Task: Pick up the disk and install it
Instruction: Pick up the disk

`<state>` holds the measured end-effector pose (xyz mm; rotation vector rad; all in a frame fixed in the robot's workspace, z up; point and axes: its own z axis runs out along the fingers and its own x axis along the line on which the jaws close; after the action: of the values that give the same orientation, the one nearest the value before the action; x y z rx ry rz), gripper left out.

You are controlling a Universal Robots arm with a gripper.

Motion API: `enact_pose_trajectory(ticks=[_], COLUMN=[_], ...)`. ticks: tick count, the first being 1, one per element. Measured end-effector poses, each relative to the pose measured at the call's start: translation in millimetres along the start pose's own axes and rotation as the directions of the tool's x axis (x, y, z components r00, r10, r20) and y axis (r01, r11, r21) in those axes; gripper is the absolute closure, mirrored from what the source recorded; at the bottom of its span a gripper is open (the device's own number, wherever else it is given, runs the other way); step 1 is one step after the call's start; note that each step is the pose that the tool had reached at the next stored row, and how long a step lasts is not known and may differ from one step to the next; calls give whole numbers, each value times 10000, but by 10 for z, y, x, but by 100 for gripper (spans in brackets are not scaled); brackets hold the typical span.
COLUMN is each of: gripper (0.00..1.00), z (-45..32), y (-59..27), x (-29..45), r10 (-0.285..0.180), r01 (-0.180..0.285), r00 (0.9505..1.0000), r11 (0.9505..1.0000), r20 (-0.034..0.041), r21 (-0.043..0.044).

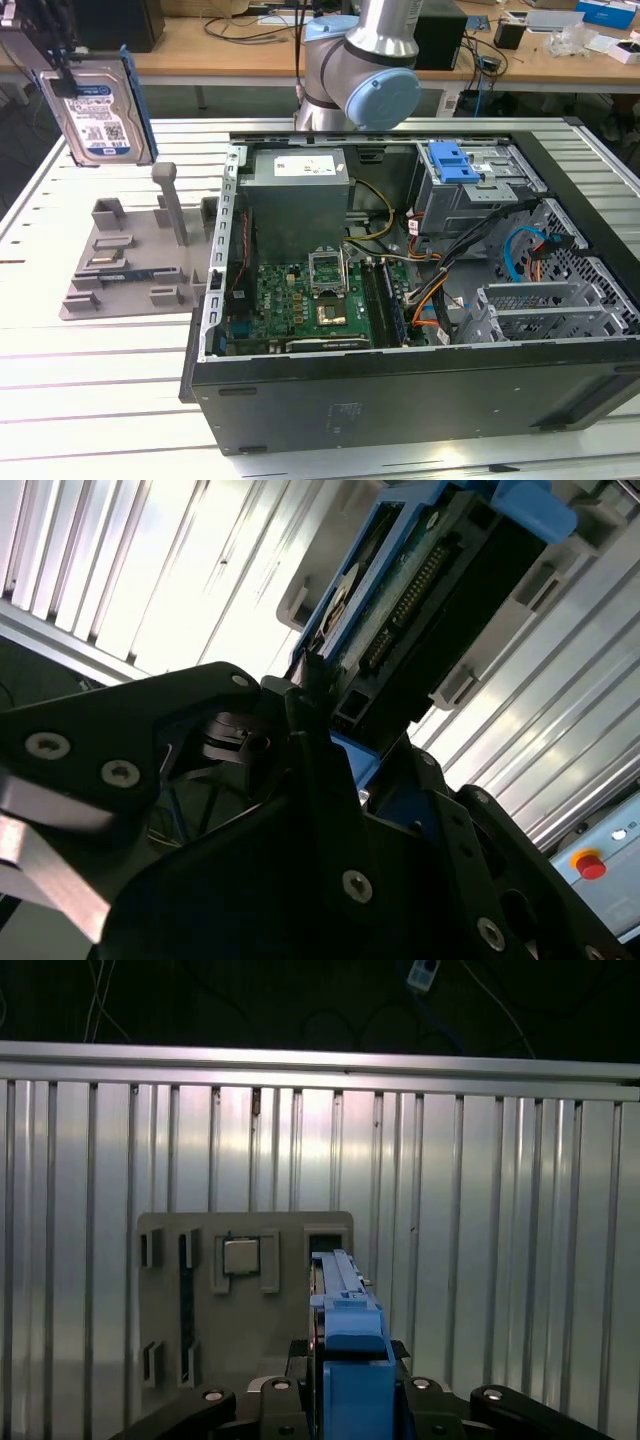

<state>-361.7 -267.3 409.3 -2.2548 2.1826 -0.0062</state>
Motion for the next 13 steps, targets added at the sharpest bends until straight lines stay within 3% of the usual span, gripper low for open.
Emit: enact_pose_trajectory(ticks=[13], gripper=[63], z=[-327], y=[-2], x=[-4], r10=[0], r01=[0], r00=[10000], r11=[10000], r20=[0], r21=[0])
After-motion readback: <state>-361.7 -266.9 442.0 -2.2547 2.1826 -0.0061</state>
